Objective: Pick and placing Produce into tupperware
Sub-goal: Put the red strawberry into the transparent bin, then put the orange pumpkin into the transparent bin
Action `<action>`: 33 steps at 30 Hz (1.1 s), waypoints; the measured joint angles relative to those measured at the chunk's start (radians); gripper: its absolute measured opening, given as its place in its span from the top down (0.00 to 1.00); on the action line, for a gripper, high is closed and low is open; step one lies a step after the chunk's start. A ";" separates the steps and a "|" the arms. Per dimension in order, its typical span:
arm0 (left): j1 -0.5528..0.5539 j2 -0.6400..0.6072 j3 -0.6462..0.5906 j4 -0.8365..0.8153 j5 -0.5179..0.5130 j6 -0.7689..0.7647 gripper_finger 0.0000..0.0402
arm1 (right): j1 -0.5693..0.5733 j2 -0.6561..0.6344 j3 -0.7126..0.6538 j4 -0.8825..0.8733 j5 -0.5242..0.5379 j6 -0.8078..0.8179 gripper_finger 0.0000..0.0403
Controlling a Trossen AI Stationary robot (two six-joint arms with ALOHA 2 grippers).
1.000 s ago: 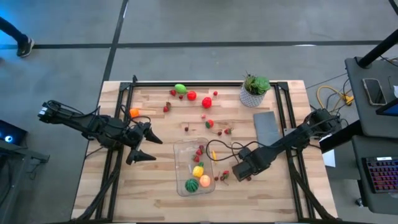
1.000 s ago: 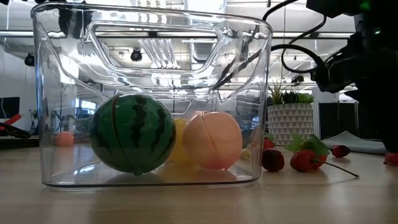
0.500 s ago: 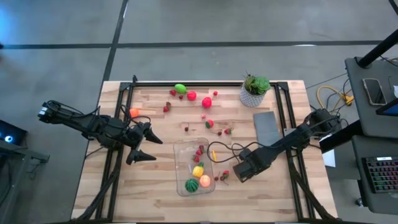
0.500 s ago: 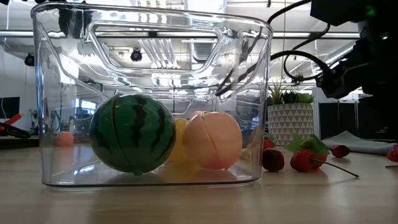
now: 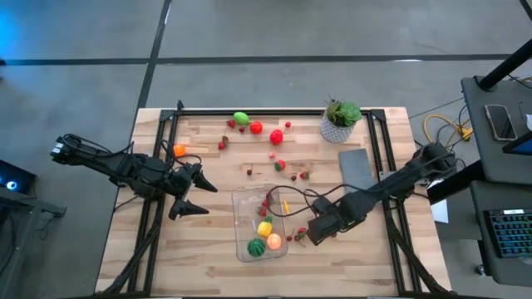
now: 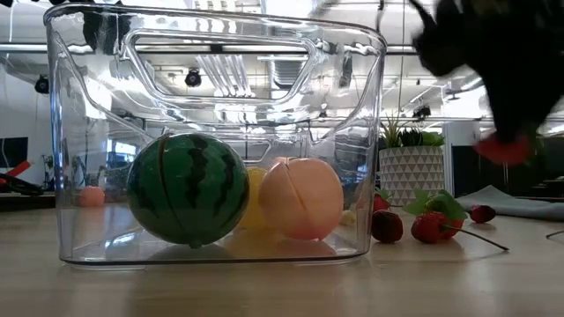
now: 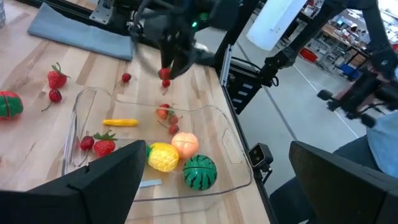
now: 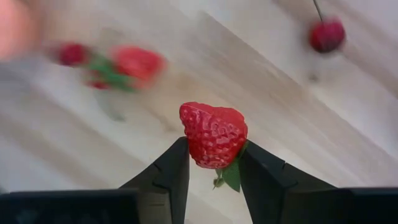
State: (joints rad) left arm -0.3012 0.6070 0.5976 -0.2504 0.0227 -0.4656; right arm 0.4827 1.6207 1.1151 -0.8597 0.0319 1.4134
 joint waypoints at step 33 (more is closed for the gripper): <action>0.000 0.013 -0.003 0.014 -0.020 -0.108 0.05 | -0.240 0.301 0.763 -0.455 0.039 -0.554 0.37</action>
State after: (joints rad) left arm -0.3012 0.6204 0.5944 -0.2367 0.0029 -0.5732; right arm 0.2424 1.9218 1.8783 -1.3146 0.0707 0.8592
